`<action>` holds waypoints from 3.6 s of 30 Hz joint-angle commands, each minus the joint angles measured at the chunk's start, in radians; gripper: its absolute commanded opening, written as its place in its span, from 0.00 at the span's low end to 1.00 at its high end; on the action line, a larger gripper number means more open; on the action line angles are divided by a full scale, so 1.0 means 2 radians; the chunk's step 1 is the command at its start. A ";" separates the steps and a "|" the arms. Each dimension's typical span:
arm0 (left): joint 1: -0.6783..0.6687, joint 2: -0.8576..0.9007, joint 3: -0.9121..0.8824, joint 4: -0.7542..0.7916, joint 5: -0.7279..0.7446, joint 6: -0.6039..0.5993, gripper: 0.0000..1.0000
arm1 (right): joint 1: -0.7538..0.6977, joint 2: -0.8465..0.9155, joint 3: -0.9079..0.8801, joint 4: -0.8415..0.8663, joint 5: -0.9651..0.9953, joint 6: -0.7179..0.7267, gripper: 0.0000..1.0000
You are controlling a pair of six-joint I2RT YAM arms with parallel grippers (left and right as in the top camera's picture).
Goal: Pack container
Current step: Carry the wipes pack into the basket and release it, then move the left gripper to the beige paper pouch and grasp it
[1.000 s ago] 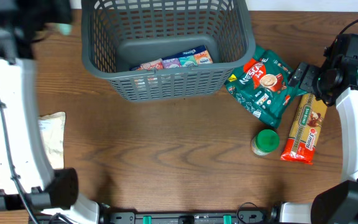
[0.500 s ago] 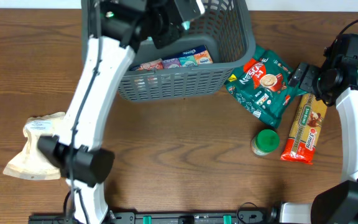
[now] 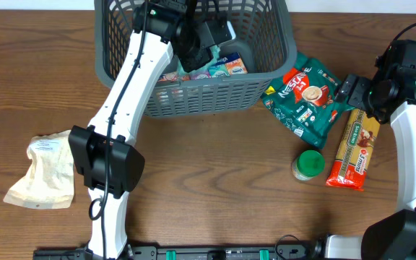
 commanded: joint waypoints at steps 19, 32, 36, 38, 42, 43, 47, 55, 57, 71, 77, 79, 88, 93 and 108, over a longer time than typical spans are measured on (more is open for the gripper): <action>0.033 -0.144 0.004 0.062 -0.212 -0.205 0.99 | -0.004 0.003 0.009 -0.004 0.005 -0.009 0.99; 0.274 -0.234 0.004 -0.269 -0.330 -0.767 0.99 | -0.004 0.003 0.009 -0.002 0.005 -0.009 0.99; 0.288 -0.251 -0.015 -0.290 -0.335 -0.823 0.98 | -0.004 0.003 0.009 0.003 0.005 -0.009 0.99; 0.288 -0.255 -0.028 -0.290 -0.338 -0.809 0.99 | -0.004 0.003 0.009 0.007 0.005 -0.009 0.99; 0.289 -0.255 -0.076 -0.276 -0.338 -0.696 0.99 | -0.004 0.003 0.009 0.015 0.005 -0.009 0.99; 0.290 -0.255 -0.092 -0.268 -0.338 -0.666 0.98 | -0.004 0.003 0.009 0.015 0.005 -0.009 0.99; 0.295 -0.255 -0.164 -0.235 -0.339 -0.582 0.99 | -0.004 0.003 0.009 0.014 0.005 -0.009 0.99; 0.323 -0.257 -0.344 -0.123 -0.255 -0.430 0.99 | -0.004 0.003 0.009 0.015 0.005 -0.009 0.99; 0.333 -0.262 -0.392 -0.089 -0.200 -0.396 0.99 | -0.004 0.003 0.009 0.017 0.005 -0.009 0.99; 0.420 -0.353 -0.539 0.047 -0.072 -0.167 0.99 | -0.004 0.003 0.009 0.022 0.005 -0.005 0.99; 0.489 -0.346 -0.539 0.089 -0.072 -0.156 0.98 | -0.004 0.003 0.009 0.022 0.003 -0.001 0.99; 0.510 -0.337 -0.539 0.092 -0.072 -0.141 0.98 | -0.004 0.003 0.009 0.023 0.003 0.001 0.99; 0.534 -0.238 -0.539 0.117 -0.072 -0.116 0.99 | -0.004 0.003 0.009 0.025 0.003 0.007 0.99; 0.534 -0.178 -0.539 0.128 -0.072 -0.116 0.99 | -0.004 0.003 0.009 0.025 0.003 0.007 0.99; 0.534 -0.116 -0.539 0.129 -0.076 -0.128 0.68 | -0.004 0.003 0.009 0.022 0.003 0.006 0.99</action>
